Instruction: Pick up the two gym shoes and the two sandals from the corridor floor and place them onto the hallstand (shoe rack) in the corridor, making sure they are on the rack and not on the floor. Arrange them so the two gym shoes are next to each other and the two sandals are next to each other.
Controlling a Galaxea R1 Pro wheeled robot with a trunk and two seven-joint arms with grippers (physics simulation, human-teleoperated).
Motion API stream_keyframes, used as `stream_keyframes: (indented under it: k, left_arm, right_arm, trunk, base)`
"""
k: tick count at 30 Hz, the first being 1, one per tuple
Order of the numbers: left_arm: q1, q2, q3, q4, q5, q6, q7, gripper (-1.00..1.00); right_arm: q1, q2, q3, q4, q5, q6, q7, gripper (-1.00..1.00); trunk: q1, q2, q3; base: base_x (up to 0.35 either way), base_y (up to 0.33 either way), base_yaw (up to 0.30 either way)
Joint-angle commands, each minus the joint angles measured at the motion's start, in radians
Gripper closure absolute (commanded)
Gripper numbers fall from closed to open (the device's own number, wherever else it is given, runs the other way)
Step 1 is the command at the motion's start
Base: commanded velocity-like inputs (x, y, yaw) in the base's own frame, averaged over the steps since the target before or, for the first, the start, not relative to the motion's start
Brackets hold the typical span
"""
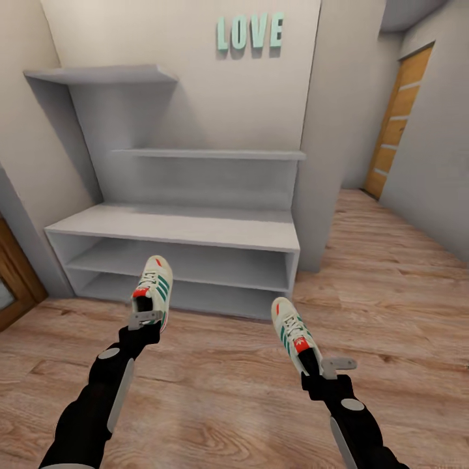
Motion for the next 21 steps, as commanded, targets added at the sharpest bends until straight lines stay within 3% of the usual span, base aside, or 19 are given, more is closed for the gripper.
stream_keyframes:
  k: [1,9,21]
  left_arm:
    - [0.0,-0.001,0.001,-0.002,-0.002,0.006,-0.001,1.0]
    - [0.0,-0.001,0.001,-0.002,-0.002,0.004,-0.001,1.0]
    - [0.0,-0.001,0.001,-0.002,-0.002,0.004,-0.001,1.0]
  right_arm:
    - [-0.001,-0.001,0.003,-0.001,-0.001,0.006,-0.008,1.0]
    - [-0.001,0.0,0.003,-0.001,-0.001,0.005,-0.008,1.0]
    - [-0.001,0.001,0.004,0.0,0.002,0.006,-0.008,1.0]
  trunk:
    - [0.0,0.0,0.0]
    - [0.0,0.0,0.009]
    - [0.0,0.0,0.019]
  base:
    - [0.0,0.0,-0.231]
    - [-0.059,0.11,-0.231]
    - [-0.004,0.01,-0.204]
